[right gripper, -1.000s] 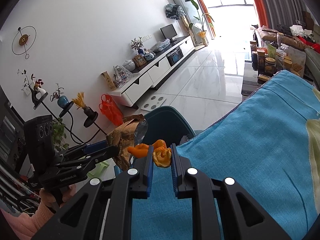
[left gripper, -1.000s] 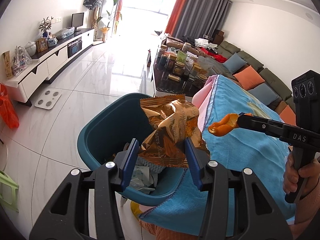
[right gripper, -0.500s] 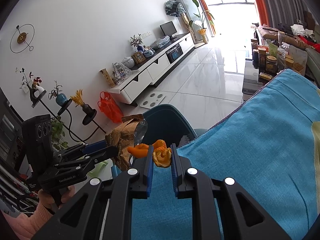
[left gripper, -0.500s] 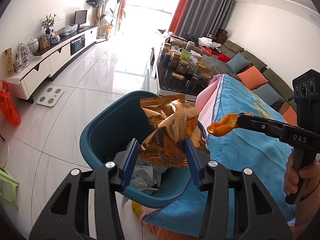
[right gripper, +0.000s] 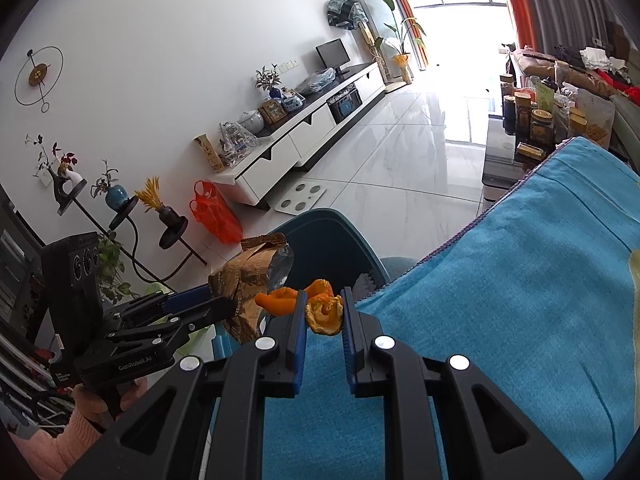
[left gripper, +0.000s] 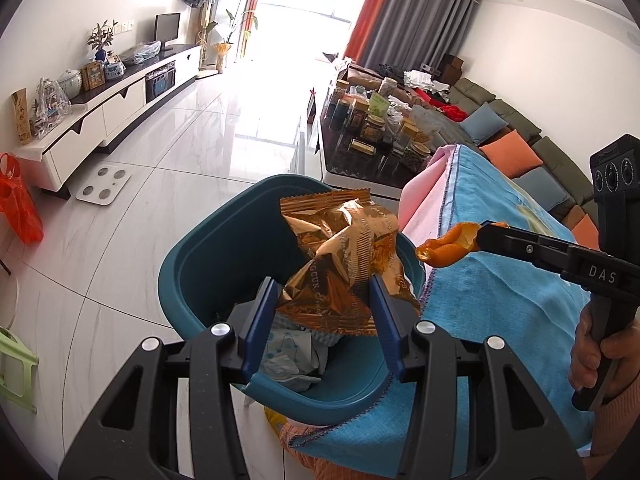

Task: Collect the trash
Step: 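Lower the gold wrapper with the left tool into the bin while the right tool lowers the peel, then open the left tool over the bin while the right tool releases the orange peel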

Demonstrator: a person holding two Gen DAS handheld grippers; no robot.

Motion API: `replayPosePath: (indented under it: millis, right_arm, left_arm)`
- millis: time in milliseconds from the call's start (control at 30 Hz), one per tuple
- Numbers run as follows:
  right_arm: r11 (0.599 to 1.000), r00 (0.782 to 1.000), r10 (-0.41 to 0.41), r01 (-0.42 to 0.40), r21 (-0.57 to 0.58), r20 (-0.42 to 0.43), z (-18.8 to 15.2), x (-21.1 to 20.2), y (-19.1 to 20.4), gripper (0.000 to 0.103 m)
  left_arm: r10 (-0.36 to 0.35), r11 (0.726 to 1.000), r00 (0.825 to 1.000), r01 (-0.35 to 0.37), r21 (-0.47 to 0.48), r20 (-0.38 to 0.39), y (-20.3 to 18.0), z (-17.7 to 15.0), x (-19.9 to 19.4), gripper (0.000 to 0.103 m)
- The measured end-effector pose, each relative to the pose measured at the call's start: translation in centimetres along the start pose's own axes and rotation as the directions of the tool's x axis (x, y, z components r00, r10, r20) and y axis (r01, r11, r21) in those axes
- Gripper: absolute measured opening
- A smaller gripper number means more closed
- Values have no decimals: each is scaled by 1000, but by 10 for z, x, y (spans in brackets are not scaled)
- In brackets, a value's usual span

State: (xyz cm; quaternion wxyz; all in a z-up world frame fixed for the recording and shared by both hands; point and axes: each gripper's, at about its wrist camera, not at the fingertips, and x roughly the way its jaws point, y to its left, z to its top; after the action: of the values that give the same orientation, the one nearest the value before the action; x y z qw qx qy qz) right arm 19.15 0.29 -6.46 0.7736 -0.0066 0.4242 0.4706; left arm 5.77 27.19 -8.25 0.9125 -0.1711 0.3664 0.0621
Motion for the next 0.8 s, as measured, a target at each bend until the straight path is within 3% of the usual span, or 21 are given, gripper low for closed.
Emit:
replayPosePath:
  millis: [800]
  right_arm:
    - [999,997,-32,31,-10,-70,11,40,17,15]
  left_arm:
    - [34,998,998,-37,-43,-54,10,1,31,48]
